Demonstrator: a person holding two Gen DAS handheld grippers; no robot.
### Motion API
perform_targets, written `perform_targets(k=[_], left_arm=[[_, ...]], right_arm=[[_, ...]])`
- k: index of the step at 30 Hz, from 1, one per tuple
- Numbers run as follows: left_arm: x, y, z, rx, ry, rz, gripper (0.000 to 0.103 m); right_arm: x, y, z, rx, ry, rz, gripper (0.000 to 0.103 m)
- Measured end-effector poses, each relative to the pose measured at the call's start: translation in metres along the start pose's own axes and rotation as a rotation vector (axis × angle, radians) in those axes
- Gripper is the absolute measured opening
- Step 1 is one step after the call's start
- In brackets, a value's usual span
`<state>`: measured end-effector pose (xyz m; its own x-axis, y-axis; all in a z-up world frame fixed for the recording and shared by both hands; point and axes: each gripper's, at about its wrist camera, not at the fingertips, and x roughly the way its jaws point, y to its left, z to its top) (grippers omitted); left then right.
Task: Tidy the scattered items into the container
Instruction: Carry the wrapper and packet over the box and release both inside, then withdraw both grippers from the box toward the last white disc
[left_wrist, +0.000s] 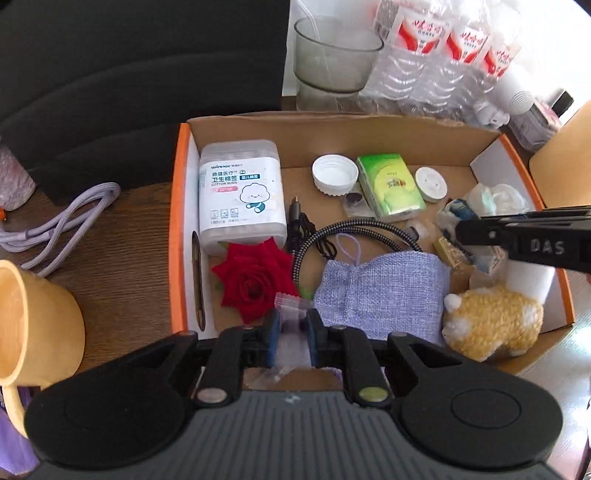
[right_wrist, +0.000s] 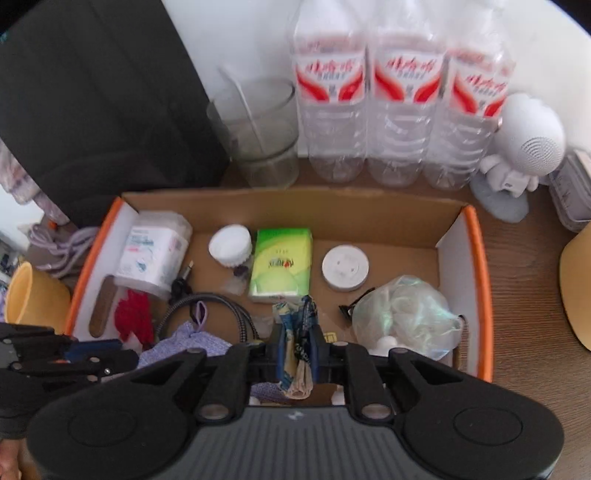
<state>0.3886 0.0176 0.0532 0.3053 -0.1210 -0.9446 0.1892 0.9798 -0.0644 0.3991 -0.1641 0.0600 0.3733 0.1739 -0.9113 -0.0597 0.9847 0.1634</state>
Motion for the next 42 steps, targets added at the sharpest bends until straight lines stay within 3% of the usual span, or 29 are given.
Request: perform_targets(k=[2, 3, 6, 9, 10, 14, 17, 20, 25, 29, 34, 36, 39, 42], left_arm=[[0.007, 0.002, 0.003, -0.043, 0.015, 0.032, 0.036], [0.009, 0.001, 0.004, -0.04, 0.024, 0.044, 0.042], [-0.005, -0.002, 0.011, -0.035, -0.005, 0.016, 0.046], [-0.031, -0.011, 0.018, -0.01, -0.059, -0.009, 0.076], [-0.039, -0.014, 0.019, -0.006, -0.074, 0.001, 0.08], [-0.06, -0.02, 0.017, -0.054, -0.074, 0.035, 0.084], [-0.067, -0.022, 0.012, -0.114, -0.047, 0.092, 0.085], [-0.077, -0.026, 0.005, -0.15, -0.075, 0.146, 0.085], [-0.099, -0.033, -0.014, -0.17, -0.15, 0.177, 0.087], [-0.135, -0.044, -0.036, -0.146, -0.304, 0.181, 0.094], [-0.174, -0.056, -0.076, -0.086, -0.615, 0.239, 0.101], [-0.174, -0.062, -0.092, -0.061, -0.712, 0.259, 0.101], [-0.17, -0.073, -0.124, -0.013, -0.84, 0.277, 0.101], [-0.163, -0.081, -0.172, -0.014, -0.955, 0.288, 0.103]], right_arm=[[0.009, 0.002, 0.001, 0.001, -0.002, -0.017, 0.024], [0.011, 0.002, 0.003, 0.007, -0.004, -0.026, 0.038], [0.005, 0.003, 0.004, 0.019, -0.021, -0.033, 0.054], [-0.015, 0.003, 0.007, 0.021, -0.052, -0.022, 0.074], [-0.023, 0.003, 0.008, 0.027, -0.062, -0.019, 0.077], [-0.057, -0.003, 0.008, 0.054, -0.082, -0.021, 0.081], [-0.081, -0.003, 0.005, 0.04, -0.103, -0.078, 0.089], [-0.096, 0.002, -0.001, 0.023, -0.087, -0.118, 0.09], [-0.119, 0.013, -0.02, -0.017, -0.099, -0.097, 0.09], [-0.154, 0.031, -0.034, -0.089, -0.208, -0.123, 0.089], [-0.202, 0.044, -0.069, -0.142, -0.504, -0.108, 0.092], [-0.206, 0.043, -0.088, -0.157, -0.614, -0.107, 0.098], [-0.206, 0.037, -0.117, -0.146, -0.707, -0.084, 0.098], [-0.204, 0.025, -0.168, -0.108, -0.821, -0.029, 0.099]])
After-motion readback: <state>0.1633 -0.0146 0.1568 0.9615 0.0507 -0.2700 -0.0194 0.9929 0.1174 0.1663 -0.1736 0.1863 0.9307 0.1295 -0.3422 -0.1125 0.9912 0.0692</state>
